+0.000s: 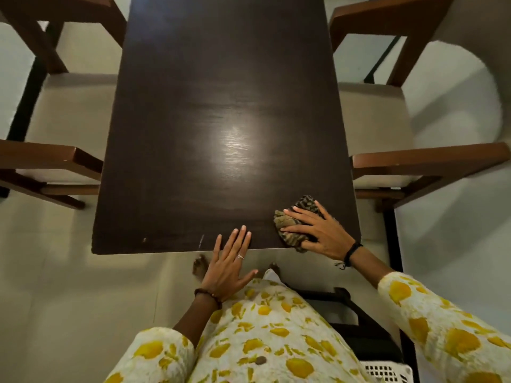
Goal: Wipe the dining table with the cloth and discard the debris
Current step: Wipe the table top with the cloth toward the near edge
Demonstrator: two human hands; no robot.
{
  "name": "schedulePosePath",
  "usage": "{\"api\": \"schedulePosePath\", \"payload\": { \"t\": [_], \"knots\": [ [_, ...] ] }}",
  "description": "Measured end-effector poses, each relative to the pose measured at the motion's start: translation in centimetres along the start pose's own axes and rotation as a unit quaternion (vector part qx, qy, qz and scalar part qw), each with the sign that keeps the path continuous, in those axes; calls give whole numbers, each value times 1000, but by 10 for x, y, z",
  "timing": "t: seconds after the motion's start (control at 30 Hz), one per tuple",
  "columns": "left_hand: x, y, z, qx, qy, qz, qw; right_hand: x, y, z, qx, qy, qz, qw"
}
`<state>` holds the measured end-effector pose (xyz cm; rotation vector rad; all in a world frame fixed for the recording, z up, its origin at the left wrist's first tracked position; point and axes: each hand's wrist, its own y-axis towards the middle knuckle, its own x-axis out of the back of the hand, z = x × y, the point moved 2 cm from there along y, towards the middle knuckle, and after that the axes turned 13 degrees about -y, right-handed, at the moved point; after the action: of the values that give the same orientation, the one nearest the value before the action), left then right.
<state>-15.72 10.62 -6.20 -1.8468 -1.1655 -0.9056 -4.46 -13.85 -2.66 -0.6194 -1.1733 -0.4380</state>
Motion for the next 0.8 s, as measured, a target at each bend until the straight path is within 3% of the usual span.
{"api": "schedulePosePath", "payload": {
  "t": [0.13, 0.27, 0.47, 0.8],
  "knots": [
    [0, 1, 0, -2, 4, 0, 1000, -2, -44, -30, -73, -10, -42, 996],
    [2, 0, 3, -15, 4, 3, 1000, -4, -64, -33, -153, 49, -63, 985],
    [4, -5, 11, -30, -4, 9, 999, -20, -67, 2, -331, 111, -127, 929],
    [40, -47, 88, 28, -8, -12, 1000, -35, 3, 101, -348, 96, -150, 921]
  ]
}}
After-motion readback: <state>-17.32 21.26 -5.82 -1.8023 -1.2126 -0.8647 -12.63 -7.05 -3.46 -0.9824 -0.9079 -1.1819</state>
